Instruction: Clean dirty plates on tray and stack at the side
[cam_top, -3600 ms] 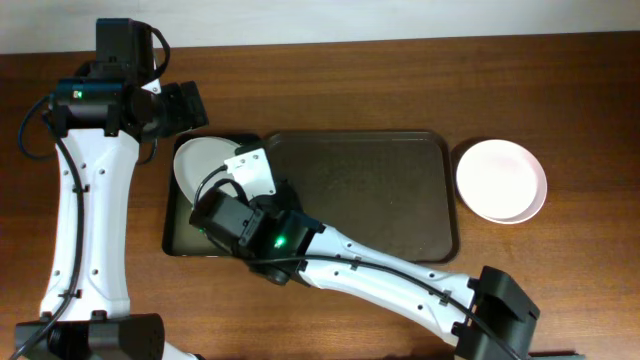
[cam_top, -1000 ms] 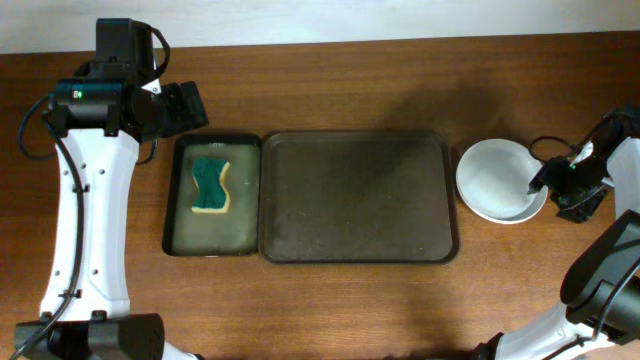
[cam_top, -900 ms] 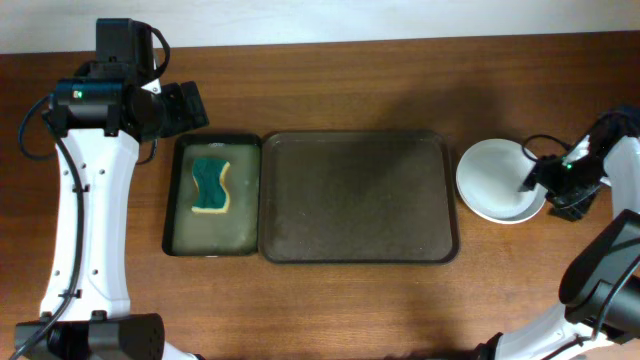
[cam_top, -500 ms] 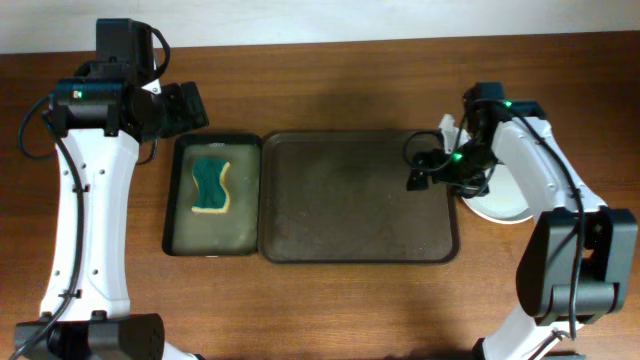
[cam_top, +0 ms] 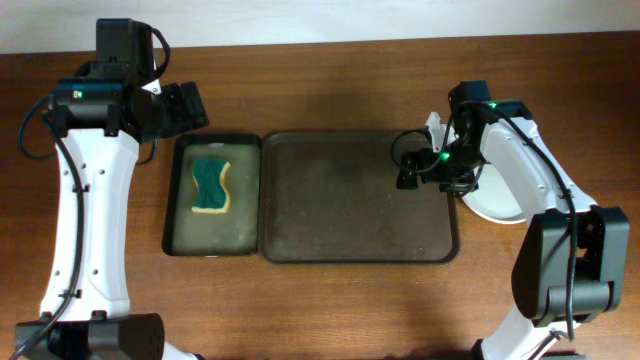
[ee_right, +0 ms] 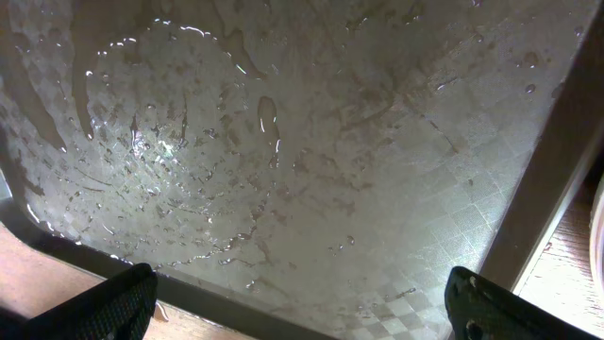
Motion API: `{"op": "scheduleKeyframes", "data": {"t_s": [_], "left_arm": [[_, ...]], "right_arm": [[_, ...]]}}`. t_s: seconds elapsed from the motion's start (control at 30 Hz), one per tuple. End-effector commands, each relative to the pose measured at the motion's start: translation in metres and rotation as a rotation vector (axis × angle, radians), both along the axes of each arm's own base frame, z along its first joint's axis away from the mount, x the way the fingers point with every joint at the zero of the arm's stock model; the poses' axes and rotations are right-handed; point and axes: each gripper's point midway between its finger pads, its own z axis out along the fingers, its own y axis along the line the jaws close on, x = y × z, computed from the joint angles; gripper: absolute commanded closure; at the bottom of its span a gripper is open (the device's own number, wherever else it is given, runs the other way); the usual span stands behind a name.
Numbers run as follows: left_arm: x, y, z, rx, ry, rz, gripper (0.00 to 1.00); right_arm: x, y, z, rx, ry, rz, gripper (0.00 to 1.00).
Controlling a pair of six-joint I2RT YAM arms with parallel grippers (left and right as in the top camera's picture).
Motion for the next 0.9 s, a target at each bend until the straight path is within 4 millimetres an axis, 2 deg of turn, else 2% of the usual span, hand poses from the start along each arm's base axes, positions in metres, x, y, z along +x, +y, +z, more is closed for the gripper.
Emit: {"op": "scheduleKeyframes", "data": {"t_s": [0.0,0.2,0.3,0.33,0.4,0.43,0.47,0.5,0.57,0.63,0.67,0.7,0.77,0.83,0.87], "left_arm": [[0.0,0.0,0.0,-0.008,0.0,0.009,0.01],[0.0,0.0,0.0,-0.008,0.0,0.008,0.01],[0.0,0.0,0.0,-0.008,0.0,0.009,0.01],[0.0,0.0,0.0,-0.007,0.0,0.009,0.01],[0.0,0.0,0.0,-0.008,0.0,0.007,0.0],[0.0,0.0,0.0,-0.007,0.0,0.008,0.01],[0.0,0.0,0.0,-0.008,0.0,0.008,0.01],[0.0,0.0,0.0,-0.008,0.0,0.008,0.01],[0.0,0.0,0.0,-0.008,0.0,0.009,0.01],[0.0,0.0,0.0,-0.008,0.001,0.008,0.01],[0.0,0.0,0.0,-0.008,0.001,0.008,0.01],[0.0,0.0,0.0,-0.007,0.001,0.008,0.01],[0.0,0.0,0.0,-0.008,0.001,0.008,0.01],[0.0,0.0,0.0,-0.007,0.001,0.008,0.0],[0.0,0.0,0.0,-0.007,0.001,0.009,0.01]], "right_arm": [[-0.001,0.0,-0.002,-0.013,0.0,0.015,0.02],[-0.001,0.0,-0.004,-0.013,0.002,0.014,0.02],[0.0,0.001,0.004,-0.012,-0.021,0.018,0.01],[0.0,0.005,0.018,-0.01,-0.063,0.029,0.02],[-0.004,0.019,0.06,0.0,-0.187,0.068,0.01],[-0.012,0.031,0.092,0.013,-0.285,0.103,0.02],[-0.019,0.038,0.113,0.023,-0.348,0.125,0.02],[-0.033,0.047,0.147,0.042,-0.454,0.159,0.02],[-0.064,0.056,0.203,0.081,-0.636,0.202,0.02],[-0.097,0.05,0.247,0.104,-0.793,0.204,0.02],[-0.116,0.033,0.272,0.05,-0.92,0.19,0.02],[-0.128,0.021,0.288,0.017,-1.003,0.157,0.01],[-0.171,-0.004,0.319,-0.017,-1.21,0.088,0.02],[-0.203,-0.016,0.323,-0.011,-1.351,0.045,0.02],[-0.212,-0.021,0.314,-0.012,-1.412,0.022,0.02]]}}
